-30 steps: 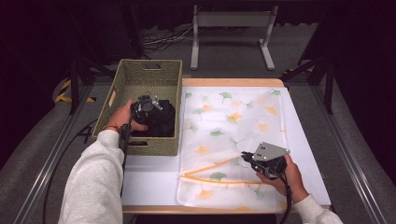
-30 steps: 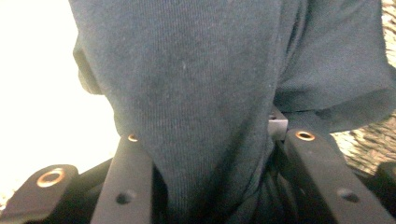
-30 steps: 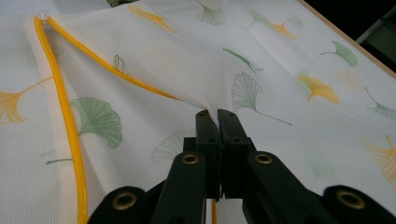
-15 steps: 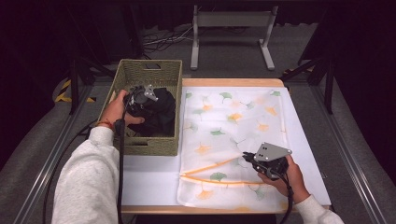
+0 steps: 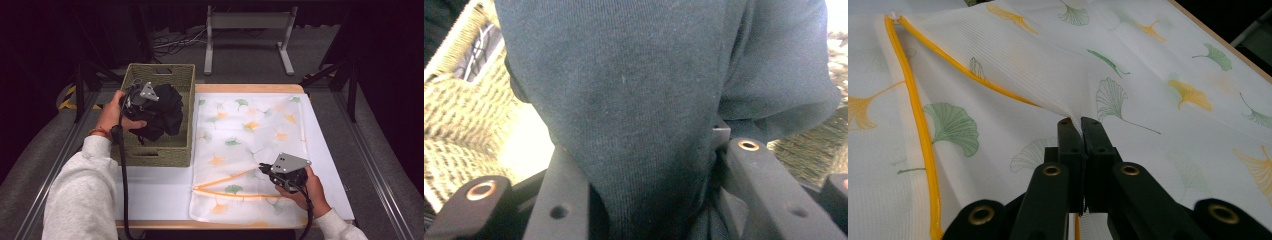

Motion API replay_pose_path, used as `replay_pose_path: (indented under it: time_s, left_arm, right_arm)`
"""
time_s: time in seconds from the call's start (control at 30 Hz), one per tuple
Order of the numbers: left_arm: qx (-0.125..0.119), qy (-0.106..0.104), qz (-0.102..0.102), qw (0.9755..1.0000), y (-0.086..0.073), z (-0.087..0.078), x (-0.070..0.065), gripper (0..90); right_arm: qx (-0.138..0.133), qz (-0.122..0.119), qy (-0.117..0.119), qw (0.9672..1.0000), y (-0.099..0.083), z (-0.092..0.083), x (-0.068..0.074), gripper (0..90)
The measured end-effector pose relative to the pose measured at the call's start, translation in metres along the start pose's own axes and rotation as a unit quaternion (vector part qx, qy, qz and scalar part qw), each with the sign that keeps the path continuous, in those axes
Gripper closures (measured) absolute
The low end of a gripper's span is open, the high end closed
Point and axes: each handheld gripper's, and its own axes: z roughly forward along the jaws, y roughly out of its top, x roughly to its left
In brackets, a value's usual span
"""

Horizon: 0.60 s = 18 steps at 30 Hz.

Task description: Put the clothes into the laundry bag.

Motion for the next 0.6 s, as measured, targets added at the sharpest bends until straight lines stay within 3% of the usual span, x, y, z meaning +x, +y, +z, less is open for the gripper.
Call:
replay_pose_path:
  time_s: [0.17,0.27,0.6]
  left_arm:
    - [-0.015,0.003,0.009,0.9998,0.009,-0.015,-0.005,62.5]
    - [-0.035,-0.005,0.012,0.9993,0.016,-0.023,-0.01,62.5]
    - [-0.062,-0.038,0.029,0.9969,0.03,-0.029,-0.03,62.5]
  right_arm:
    - [-0.001,-0.001,0.0,1.0,0.001,0.0,0.0,88.7]
    - [0.0,0.001,0.001,1.0,0.001,0.0,0.0,88.7]
    - [0.0,0.002,0.003,1.0,0.0,0.0,-0.001,88.7]
